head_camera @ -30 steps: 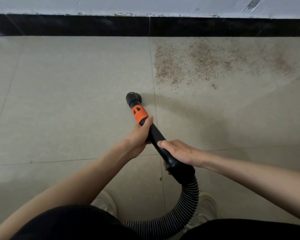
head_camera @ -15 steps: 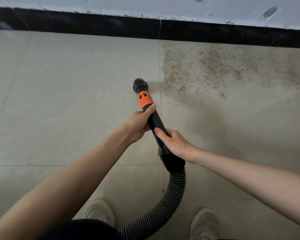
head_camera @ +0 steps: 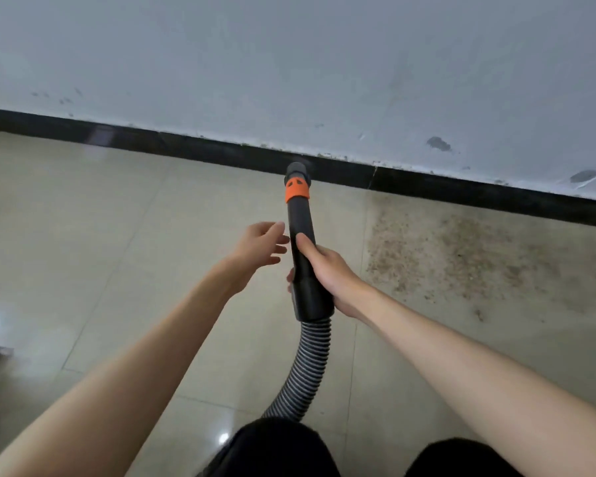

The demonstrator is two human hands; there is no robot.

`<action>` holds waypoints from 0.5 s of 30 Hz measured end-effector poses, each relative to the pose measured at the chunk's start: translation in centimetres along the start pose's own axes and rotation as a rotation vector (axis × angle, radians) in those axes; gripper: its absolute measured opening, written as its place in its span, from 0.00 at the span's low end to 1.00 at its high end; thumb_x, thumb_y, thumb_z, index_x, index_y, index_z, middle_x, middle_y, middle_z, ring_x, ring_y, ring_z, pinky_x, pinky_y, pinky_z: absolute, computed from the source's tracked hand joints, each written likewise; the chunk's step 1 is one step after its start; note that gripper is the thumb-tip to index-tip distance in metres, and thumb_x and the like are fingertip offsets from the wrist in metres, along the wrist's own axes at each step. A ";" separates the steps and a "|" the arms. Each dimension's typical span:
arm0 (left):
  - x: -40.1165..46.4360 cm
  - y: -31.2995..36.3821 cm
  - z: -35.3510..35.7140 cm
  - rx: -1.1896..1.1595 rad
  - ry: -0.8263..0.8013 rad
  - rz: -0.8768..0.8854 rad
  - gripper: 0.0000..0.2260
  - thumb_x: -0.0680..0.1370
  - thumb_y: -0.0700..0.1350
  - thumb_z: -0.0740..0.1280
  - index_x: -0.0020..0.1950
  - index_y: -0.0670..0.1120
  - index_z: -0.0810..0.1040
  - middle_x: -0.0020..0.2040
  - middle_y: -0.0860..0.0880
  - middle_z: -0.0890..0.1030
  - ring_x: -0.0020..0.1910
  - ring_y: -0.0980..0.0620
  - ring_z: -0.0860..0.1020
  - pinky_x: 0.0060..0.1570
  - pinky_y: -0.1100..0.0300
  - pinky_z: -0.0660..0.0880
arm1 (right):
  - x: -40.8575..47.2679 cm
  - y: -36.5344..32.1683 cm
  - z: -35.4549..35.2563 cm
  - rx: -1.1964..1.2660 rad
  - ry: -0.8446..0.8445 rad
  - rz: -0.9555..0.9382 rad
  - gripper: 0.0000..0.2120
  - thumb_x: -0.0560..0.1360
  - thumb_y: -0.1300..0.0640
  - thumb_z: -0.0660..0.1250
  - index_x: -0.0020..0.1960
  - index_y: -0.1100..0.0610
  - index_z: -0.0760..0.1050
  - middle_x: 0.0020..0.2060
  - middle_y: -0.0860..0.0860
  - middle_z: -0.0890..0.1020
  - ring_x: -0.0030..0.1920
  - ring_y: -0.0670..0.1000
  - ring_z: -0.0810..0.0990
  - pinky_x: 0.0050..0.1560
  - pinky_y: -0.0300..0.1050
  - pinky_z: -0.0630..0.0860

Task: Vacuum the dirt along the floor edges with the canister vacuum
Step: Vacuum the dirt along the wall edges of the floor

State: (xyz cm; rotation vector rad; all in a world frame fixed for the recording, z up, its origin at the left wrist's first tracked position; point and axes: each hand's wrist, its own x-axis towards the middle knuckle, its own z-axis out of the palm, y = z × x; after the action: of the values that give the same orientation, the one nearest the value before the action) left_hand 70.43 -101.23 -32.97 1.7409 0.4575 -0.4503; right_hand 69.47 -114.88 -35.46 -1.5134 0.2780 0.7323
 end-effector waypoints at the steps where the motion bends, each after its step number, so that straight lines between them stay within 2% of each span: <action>1: -0.9 1.2 -1.6 0.093 0.068 0.044 0.18 0.82 0.48 0.57 0.69 0.40 0.70 0.58 0.45 0.77 0.55 0.49 0.76 0.54 0.56 0.73 | -0.4 -1.8 0.9 -0.011 -0.007 -0.009 0.19 0.80 0.41 0.61 0.48 0.58 0.74 0.31 0.53 0.83 0.34 0.54 0.82 0.43 0.49 0.80; 3: -3.4 3.5 -5.2 0.286 0.186 0.135 0.21 0.82 0.49 0.58 0.73 0.43 0.64 0.64 0.46 0.74 0.59 0.50 0.73 0.56 0.58 0.70 | -1.8 -5.5 2.8 -0.063 -0.018 -0.038 0.18 0.79 0.42 0.62 0.47 0.57 0.73 0.31 0.52 0.83 0.33 0.52 0.82 0.42 0.46 0.80; 5: -6.5 5.8 -9.1 0.468 0.267 0.210 0.23 0.82 0.50 0.58 0.76 0.46 0.60 0.70 0.46 0.69 0.66 0.49 0.70 0.64 0.55 0.67 | -3.7 -9.4 4.8 -0.119 -0.025 -0.080 0.16 0.79 0.43 0.63 0.48 0.57 0.73 0.32 0.52 0.82 0.31 0.49 0.81 0.37 0.41 0.79; 9: -13.8 10.6 -16.9 0.775 0.389 0.283 0.27 0.81 0.54 0.56 0.78 0.49 0.52 0.77 0.47 0.59 0.74 0.46 0.59 0.71 0.52 0.56 | -8.0 -18.3 9.3 -0.217 -0.017 -0.177 0.15 0.80 0.45 0.63 0.46 0.57 0.73 0.35 0.53 0.81 0.32 0.48 0.81 0.35 0.37 0.77; 11: -17.6 12.9 -20.4 0.832 0.452 0.269 0.28 0.81 0.55 0.54 0.78 0.50 0.49 0.78 0.48 0.55 0.76 0.46 0.56 0.73 0.51 0.53 | -10.4 -23.4 11.8 -0.246 -0.038 -0.198 0.15 0.80 0.45 0.63 0.45 0.57 0.73 0.37 0.55 0.81 0.35 0.50 0.81 0.39 0.40 0.78; 13: -21.2 14.9 -23.6 0.859 0.497 0.215 0.29 0.81 0.57 0.53 0.79 0.51 0.48 0.78 0.48 0.53 0.77 0.47 0.52 0.74 0.50 0.49 | -13.0 -27.9 14.4 -0.268 -0.078 -0.168 0.15 0.80 0.44 0.63 0.44 0.56 0.73 0.39 0.57 0.81 0.38 0.53 0.81 0.46 0.48 0.79; 15: -24.6 16.8 -26.4 0.873 0.522 0.152 0.29 0.81 0.59 0.51 0.79 0.51 0.46 0.79 0.48 0.51 0.77 0.47 0.49 0.75 0.48 0.46 | -15.7 -31.8 17.3 -0.274 -0.135 -0.105 0.16 0.79 0.43 0.63 0.45 0.56 0.74 0.39 0.57 0.80 0.38 0.53 0.80 0.47 0.49 0.79</action>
State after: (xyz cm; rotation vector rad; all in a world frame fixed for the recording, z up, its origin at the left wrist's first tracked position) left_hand 59.95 -80.42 -0.72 2.7417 0.5265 -0.0580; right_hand 71.61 -99.13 0.60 -1.7128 -0.0052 0.8088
